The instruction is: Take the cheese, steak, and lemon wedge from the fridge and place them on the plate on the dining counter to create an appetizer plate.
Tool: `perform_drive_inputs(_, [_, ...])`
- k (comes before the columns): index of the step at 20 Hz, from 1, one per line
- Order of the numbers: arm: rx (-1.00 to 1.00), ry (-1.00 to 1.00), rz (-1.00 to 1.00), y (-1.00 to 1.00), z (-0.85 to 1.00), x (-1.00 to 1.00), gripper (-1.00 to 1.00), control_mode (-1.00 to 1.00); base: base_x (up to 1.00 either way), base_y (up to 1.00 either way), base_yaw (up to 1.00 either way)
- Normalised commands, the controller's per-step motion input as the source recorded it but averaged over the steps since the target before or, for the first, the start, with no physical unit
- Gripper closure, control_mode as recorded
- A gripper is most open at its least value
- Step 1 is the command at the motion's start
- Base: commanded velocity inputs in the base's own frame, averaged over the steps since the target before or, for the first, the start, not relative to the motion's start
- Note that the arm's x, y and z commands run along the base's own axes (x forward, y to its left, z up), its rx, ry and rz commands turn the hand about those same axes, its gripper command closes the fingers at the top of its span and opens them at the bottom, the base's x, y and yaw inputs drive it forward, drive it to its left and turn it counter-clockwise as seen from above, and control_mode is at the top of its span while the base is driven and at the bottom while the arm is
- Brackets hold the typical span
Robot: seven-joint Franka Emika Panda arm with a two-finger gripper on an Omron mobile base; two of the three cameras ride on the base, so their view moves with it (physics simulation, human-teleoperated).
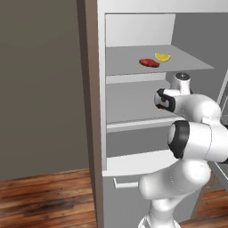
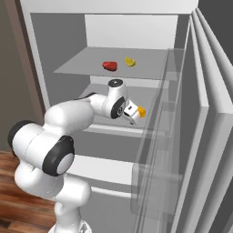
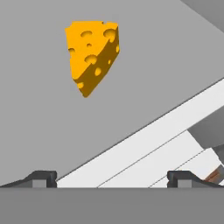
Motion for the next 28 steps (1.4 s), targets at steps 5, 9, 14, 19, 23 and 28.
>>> perform_drive_inputs(5, [0.0, -0.01, 0.0, -0.22, -0.19, 0.0, -1.0, -1.0, 0.0, 0.0, 0.0])
perform_drive_inputs(9, [0.0, 0.0, 0.0, -0.16, -0.17, 0.23, -1.0, -1.0, 0.0, 0.0, 0.0])
perform_drive_inputs(14, [0.0, 0.0, 0.0, -0.07, -0.21, 0.52, -1.0, -1.0, 0.0, 0.0, 0.0])
perform_drive_inputs(19, [0.0, 0.0, 0.0, -0.07, -0.11, 0.44, -1.0, -1.0, 0.0, 0.0, 0.0])
perform_drive_inputs(23, [0.0, 0.0, 0.0, -0.13, -0.04, 0.43, -1.0, -1.0, 0.0, 0.0, 0.0])
perform_drive_inputs(28, [0.0, -0.01, 0.0, -0.1, -0.15, 0.48, -1.0, -1.0, 0.0, 0.0, 0.0])
